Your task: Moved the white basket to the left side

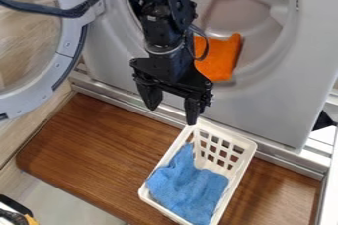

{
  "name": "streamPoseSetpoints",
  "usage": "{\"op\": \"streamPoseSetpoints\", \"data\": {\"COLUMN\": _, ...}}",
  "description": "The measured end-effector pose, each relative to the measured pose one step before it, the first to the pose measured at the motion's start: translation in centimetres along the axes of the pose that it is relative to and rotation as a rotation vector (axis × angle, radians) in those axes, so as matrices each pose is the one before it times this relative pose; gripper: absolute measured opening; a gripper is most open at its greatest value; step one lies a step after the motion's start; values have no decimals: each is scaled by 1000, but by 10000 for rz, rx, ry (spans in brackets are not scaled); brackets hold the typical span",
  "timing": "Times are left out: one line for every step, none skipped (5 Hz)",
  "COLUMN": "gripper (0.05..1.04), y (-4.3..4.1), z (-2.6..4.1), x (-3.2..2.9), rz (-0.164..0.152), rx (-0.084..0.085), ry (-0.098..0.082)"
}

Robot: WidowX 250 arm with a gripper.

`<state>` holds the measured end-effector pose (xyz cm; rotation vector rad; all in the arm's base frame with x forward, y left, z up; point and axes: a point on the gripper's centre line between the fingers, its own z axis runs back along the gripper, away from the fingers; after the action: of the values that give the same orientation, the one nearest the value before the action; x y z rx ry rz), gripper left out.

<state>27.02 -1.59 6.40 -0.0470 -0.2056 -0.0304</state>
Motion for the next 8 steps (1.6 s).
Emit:
{"op": "streamPoseSetpoints", "data": {"gripper": 1000, "y": -17, "z": -519, "x": -298, "rz": 71, "rx": -1, "ry": 215}}
{"op": "streamPoseSetpoints", "data": {"gripper": 1000, "y": -3251, "z": -729, "x": 45, "rz": -616, "rx": -164, "ry": 227}}
{"op": "streamPoseSetpoints", "data": {"gripper": 1000, "y": -3613, "z": -1178, "x": -300, "rz": -462, "rx": 32, "ry": -22}}
{"op": "streamPoseSetpoints", "data": {"gripper": 1000, "y": -2880, "z": -2309, "x": -945, "rz": -464, "rx": 404, "ry": 624}}
{"op": "streamPoseSetpoints", "data": {"gripper": 1000, "y": -421, "z": -1873, "x": -509, "rz": 59, "rx": 326, "ry": 355}}
{"op": "streamPoseSetpoints", "data": {"gripper": 1000, "y": 414, "z": -2389, "x": -690, "rz": 133, "rx": 522, "ry": 685}}
{"op": "streamPoseSetpoints", "data": {"gripper": 964, "y": -229, "z": -1478, "x": 7, "rz": -23, "rx": 87, "ry": 429}}
{"op": "streamPoseSetpoints", "data": {"gripper": 682, "y": -157, "z": -1073, "x": -82, "rz": 38, "rx": -16, "ry": 122}}
